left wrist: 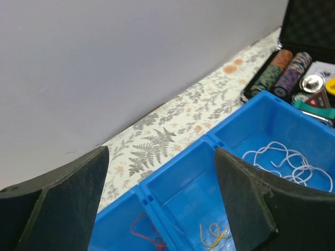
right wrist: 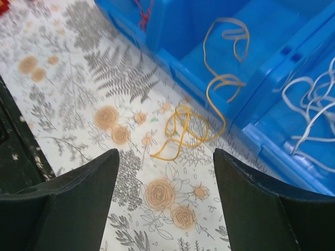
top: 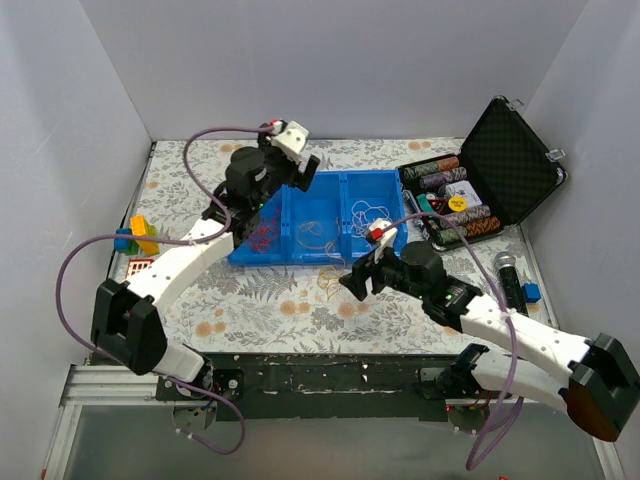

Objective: Untangle the cables

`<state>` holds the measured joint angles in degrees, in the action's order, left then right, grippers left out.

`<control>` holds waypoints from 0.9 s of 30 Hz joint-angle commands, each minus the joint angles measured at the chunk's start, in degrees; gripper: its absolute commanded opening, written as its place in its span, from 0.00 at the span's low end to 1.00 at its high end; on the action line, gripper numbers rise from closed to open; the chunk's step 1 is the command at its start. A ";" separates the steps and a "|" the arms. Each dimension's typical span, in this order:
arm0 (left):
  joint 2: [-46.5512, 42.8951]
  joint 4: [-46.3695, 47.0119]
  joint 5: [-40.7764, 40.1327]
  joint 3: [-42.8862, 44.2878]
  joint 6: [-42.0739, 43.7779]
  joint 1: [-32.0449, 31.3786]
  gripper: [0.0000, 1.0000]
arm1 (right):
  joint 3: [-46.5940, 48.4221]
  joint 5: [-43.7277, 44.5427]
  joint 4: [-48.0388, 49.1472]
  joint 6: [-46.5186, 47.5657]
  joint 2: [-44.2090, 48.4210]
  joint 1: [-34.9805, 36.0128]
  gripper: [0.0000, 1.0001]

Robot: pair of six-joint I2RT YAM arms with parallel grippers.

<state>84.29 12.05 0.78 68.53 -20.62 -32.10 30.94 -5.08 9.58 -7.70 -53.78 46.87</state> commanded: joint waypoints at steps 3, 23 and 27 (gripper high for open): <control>-12.38 -8.00 2.56 -0.67 -2.32 4.15 0.93 | -2.55 2.18 9.39 -1.52 -10.01 -0.29 0.82; -25.75 -10.56 0.02 -9.56 -3.64 4.76 0.98 | 5.00 -0.19 12.49 0.75 -19.98 -0.20 0.01; -26.28 -10.30 0.02 -10.61 -3.64 4.76 0.98 | 8.95 -0.98 8.88 2.25 -13.21 -0.20 0.01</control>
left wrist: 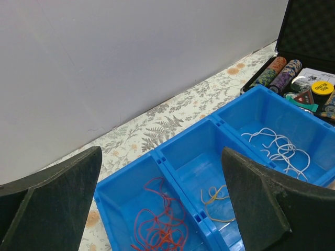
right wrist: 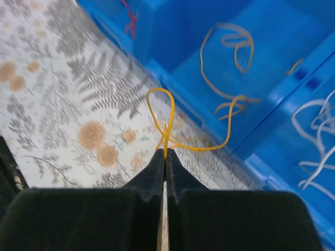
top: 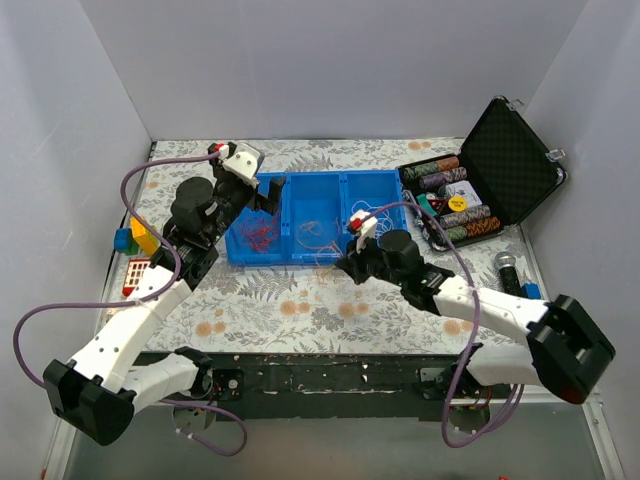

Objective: Untangle the cables

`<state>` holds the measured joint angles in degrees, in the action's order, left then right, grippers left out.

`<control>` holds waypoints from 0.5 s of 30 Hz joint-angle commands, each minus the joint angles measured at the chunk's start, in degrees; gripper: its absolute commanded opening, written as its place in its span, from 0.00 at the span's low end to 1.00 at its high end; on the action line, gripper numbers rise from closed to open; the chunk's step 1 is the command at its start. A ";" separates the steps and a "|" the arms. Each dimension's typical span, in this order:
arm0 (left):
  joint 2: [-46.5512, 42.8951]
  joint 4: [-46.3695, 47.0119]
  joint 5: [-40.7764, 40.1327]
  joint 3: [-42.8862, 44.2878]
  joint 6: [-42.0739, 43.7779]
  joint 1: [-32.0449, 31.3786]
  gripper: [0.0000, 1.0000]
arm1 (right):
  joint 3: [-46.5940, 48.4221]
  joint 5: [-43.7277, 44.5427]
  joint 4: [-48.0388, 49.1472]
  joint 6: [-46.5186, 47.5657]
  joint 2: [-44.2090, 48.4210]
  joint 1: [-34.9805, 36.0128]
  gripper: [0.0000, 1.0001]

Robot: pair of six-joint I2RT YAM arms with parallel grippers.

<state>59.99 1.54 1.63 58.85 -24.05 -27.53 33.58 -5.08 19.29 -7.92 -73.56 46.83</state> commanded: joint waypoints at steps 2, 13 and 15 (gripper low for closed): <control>-2.07 0.48 -0.84 -1.10 -0.20 0.20 0.98 | 10.34 -1.16 -2.67 3.43 7.64 -0.16 0.01; -3.65 3.37 -9.52 -0.84 -0.29 0.46 0.98 | 31.27 -1.60 -9.79 12.92 -0.43 -0.69 0.01; -4.17 4.78 -12.25 -1.02 0.23 0.55 0.98 | 33.99 -1.86 -10.15 13.54 -2.19 -1.12 0.01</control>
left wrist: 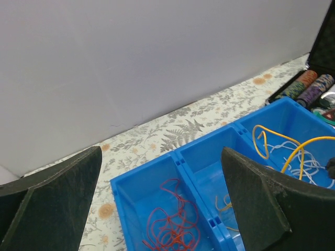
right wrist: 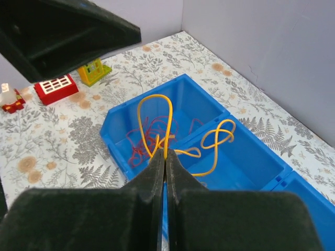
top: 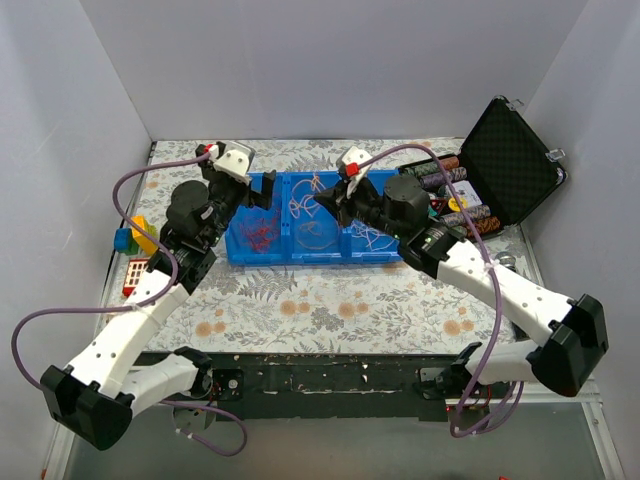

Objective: Untangle the cables

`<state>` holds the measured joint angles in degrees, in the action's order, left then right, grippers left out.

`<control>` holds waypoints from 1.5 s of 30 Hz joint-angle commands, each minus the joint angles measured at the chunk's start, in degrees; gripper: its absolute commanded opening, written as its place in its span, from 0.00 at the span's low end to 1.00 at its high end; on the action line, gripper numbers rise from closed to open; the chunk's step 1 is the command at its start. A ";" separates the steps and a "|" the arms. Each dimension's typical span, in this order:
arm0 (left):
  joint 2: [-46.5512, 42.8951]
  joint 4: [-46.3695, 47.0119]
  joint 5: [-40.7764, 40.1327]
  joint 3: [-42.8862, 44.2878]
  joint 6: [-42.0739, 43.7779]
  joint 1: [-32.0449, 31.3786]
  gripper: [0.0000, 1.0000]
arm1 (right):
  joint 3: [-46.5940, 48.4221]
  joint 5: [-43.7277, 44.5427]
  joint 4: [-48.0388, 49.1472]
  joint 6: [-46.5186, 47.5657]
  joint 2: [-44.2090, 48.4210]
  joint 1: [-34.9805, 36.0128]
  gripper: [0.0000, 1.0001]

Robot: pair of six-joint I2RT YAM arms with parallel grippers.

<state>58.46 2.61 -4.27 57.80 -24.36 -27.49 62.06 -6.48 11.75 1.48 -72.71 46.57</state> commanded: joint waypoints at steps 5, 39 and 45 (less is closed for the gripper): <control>-3.61 5.21 -10.05 -0.23 1.33 0.85 0.98 | 7.98 -1.87 -1.82 4.24 -7.27 -2.79 0.01; -10.90 -14.74 0.49 -8.48 -14.39 0.94 0.98 | -17.30 6.21 -2.09 -4.55 14.85 -6.05 0.88; -12.23 -17.46 3.92 -10.25 -19.40 0.94 0.98 | -26.11 12.71 -5.15 -4.55 26.46 -6.05 0.90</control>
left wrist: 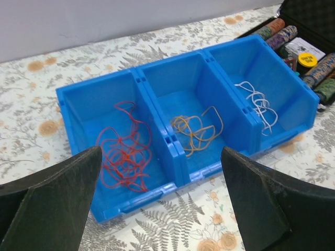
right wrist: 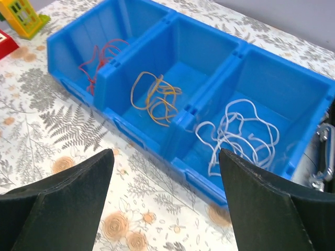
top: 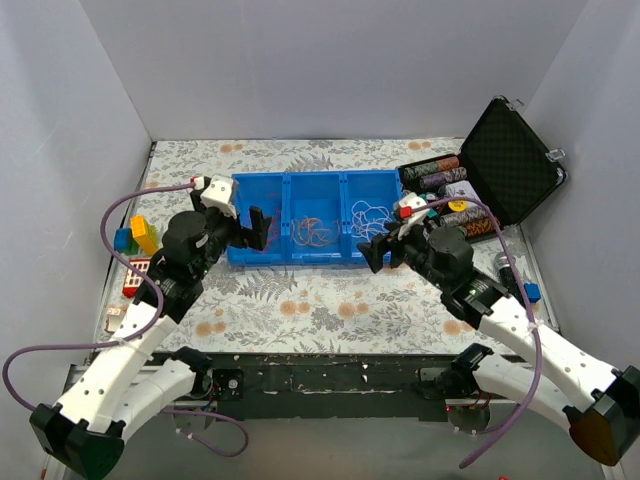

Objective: Untangle the cables

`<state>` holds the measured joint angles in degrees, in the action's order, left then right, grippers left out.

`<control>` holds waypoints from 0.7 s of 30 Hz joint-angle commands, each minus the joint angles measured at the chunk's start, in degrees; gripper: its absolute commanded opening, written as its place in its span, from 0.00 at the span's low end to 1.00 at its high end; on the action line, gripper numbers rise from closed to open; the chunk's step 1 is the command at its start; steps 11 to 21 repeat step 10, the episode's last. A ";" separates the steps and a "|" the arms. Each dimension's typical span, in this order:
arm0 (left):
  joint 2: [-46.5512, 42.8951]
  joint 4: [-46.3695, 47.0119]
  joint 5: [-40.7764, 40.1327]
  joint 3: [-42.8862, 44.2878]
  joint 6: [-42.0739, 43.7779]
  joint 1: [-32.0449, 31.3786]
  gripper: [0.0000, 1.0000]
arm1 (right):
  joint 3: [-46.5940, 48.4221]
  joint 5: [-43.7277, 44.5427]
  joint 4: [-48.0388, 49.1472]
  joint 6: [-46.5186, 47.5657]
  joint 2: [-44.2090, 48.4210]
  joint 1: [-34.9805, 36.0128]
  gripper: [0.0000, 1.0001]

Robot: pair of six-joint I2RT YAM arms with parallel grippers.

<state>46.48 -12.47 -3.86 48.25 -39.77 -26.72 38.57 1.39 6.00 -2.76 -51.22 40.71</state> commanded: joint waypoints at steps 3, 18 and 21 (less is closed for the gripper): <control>0.10 -2.13 3.77 -1.40 -4.70 0.18 0.98 | -4.28 6.96 -2.39 -0.49 8.06 -0.28 0.90; 1.24 1.13 1.58 -2.81 -4.70 0.18 0.98 | -5.08 9.85 -5.47 -1.10 11.06 -0.37 0.91; 1.24 1.13 1.58 -2.81 -4.70 0.18 0.98 | -5.08 9.85 -5.47 -1.10 11.06 -0.37 0.91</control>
